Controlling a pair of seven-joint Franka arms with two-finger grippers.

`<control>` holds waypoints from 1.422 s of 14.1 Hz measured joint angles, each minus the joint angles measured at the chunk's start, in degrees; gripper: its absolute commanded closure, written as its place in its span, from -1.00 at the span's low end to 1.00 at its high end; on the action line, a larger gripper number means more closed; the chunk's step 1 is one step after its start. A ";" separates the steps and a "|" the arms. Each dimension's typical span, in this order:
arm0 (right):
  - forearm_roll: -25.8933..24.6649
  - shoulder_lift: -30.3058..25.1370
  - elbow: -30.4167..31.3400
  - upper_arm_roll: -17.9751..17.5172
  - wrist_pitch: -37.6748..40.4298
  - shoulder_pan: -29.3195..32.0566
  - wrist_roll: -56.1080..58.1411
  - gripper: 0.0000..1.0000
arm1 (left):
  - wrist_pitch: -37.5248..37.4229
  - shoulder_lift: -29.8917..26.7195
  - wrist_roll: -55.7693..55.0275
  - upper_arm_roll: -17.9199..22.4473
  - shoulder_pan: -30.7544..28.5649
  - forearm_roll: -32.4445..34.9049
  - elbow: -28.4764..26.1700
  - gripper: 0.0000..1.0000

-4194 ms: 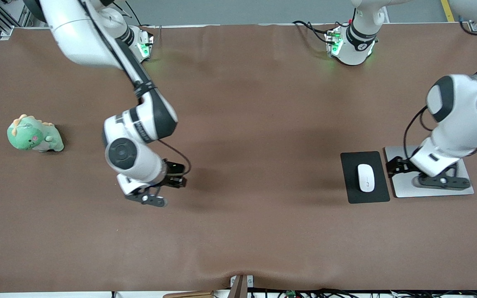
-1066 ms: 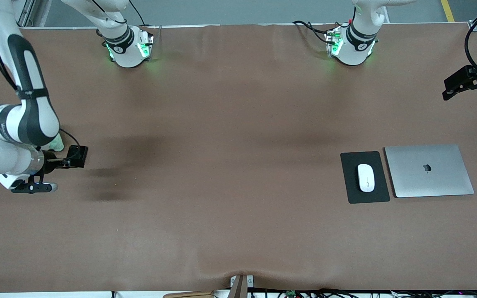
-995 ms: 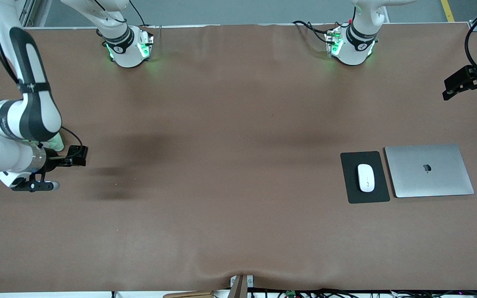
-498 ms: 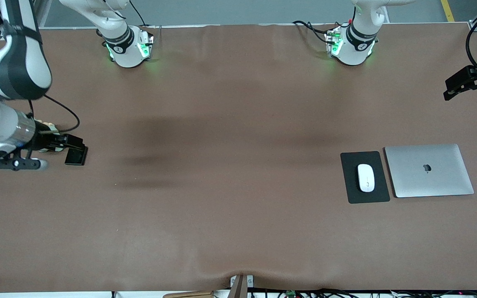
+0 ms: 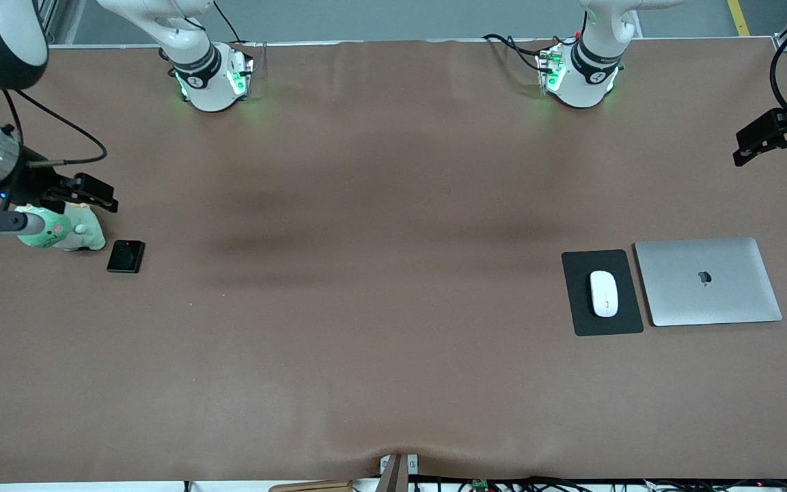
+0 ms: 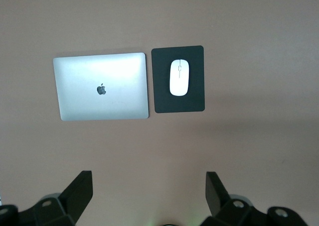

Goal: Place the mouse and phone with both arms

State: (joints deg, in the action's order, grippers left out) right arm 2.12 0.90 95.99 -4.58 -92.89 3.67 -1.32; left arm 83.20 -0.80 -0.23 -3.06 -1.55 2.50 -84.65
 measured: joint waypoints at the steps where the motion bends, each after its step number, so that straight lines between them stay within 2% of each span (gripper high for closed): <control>1: -0.33 -0.62 -0.95 0.01 1.17 0.00 0.01 -1.00 | 0.00 0.00 0.00 0.00 0.00 0.00 0.00 -1.00; 5: -0.64 -3.18 -1.71 0.03 3.67 0.00 1.72 -1.00 | 0.00 0.00 0.00 0.02 0.00 0.00 0.00 -1.00; 20: -0.77 -3.22 -1.70 0.18 4.57 -0.03 3.09 -1.00 | 0.12 0.00 0.00 0.17 -0.02 0.00 0.01 -1.00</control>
